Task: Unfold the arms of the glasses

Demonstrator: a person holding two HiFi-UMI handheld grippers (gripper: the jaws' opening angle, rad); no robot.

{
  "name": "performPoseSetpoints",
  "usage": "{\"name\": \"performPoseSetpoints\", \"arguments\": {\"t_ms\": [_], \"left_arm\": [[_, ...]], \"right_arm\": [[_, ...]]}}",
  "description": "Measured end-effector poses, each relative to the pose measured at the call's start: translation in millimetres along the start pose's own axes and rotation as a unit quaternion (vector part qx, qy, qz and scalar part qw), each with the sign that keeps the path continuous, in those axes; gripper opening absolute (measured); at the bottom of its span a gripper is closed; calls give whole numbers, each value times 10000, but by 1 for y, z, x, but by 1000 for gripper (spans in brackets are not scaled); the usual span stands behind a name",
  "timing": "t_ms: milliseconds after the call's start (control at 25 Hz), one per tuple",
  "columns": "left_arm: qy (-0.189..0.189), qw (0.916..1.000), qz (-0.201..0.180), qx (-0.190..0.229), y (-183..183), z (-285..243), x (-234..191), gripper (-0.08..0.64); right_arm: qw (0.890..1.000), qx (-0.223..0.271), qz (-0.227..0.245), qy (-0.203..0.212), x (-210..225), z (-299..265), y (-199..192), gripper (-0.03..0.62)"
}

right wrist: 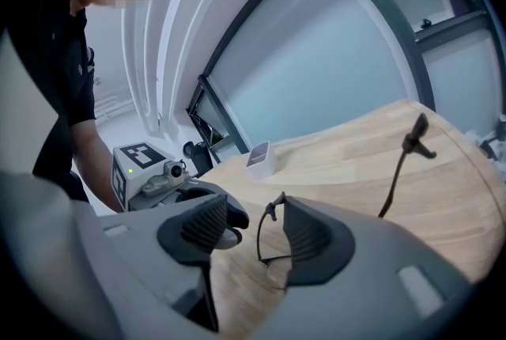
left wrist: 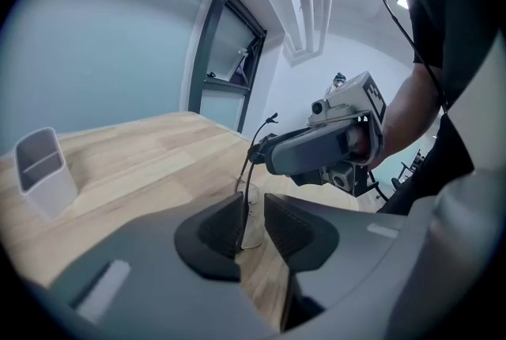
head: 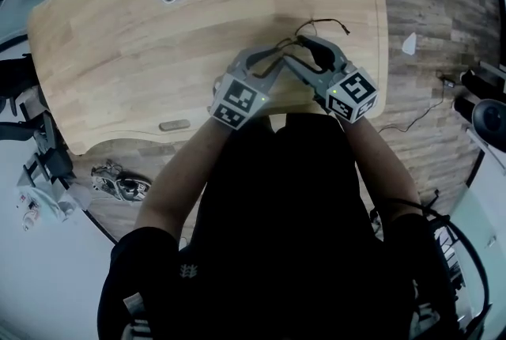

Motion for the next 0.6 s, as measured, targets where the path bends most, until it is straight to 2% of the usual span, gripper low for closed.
{"name": "performPoseSetpoints", "arguments": {"t_ms": [360, 600], "left_arm": [[580, 9974, 52, 422, 9, 46, -9, 89], [941, 9937, 189, 583, -1, 78, -17, 89]], "right_arm": [[9997, -53, 194, 163, -29, -1, 6, 215], [9992, -119, 283, 263, -50, -5, 3, 215]]}}
Point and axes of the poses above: the fingertips, and each gripper's own axes: z backward along the fingers, x to its right, y out of its top, the point moved 1 cm from there along z, backward along the fingers, and after that the axes turned 6 degrees about y, right-handed, at the moved point
